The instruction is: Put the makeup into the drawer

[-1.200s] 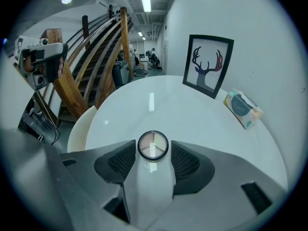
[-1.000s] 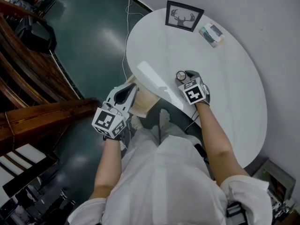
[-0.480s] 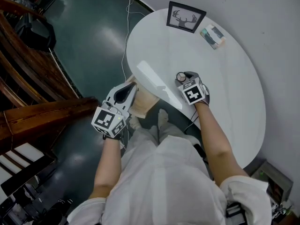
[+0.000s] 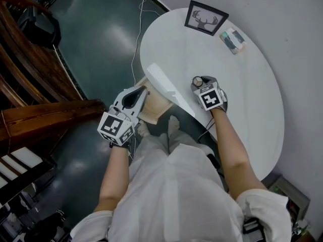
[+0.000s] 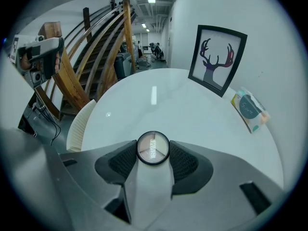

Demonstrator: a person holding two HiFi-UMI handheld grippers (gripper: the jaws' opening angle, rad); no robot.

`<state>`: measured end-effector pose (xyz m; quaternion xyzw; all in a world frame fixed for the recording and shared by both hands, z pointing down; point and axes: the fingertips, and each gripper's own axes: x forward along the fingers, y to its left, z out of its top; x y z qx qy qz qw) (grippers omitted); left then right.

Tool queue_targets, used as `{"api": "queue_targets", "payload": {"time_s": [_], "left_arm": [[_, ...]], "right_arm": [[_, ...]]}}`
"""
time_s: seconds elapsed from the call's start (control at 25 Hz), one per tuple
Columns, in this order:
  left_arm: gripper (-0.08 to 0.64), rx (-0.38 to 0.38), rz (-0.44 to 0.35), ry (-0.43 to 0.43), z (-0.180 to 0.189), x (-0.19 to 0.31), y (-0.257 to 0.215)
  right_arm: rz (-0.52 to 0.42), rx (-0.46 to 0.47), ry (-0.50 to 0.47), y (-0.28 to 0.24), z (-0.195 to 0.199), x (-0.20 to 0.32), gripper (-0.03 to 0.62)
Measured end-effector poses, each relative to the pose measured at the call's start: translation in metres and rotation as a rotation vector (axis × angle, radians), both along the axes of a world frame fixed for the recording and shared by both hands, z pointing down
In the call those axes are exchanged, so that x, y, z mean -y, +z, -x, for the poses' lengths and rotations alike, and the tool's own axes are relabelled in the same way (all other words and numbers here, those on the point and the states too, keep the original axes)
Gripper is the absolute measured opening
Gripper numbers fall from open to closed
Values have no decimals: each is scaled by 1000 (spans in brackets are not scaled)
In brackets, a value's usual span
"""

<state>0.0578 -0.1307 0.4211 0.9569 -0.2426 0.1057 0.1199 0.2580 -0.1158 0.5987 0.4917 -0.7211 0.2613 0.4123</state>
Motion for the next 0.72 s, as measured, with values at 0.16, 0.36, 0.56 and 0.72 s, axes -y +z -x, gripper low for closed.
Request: {"api": "queue_targets", "payload": {"time_s": [0.16, 0.36, 0.56, 0.72], "left_arm": [[26, -2, -1, -27, 14, 0, 1], [26, -4, 2, -68, 34, 1, 1], [26, -8, 5, -98, 53, 0, 3], [26, -11, 10, -120, 68, -1, 4]], "right_arm": [[7, -19, 2, 0, 0, -1, 210], [8, -24, -16, -3, 10, 3, 210], [-4, -15, -62, -11, 38, 12, 210], [-15, -2, -108, -17, 68, 21, 210]]}}
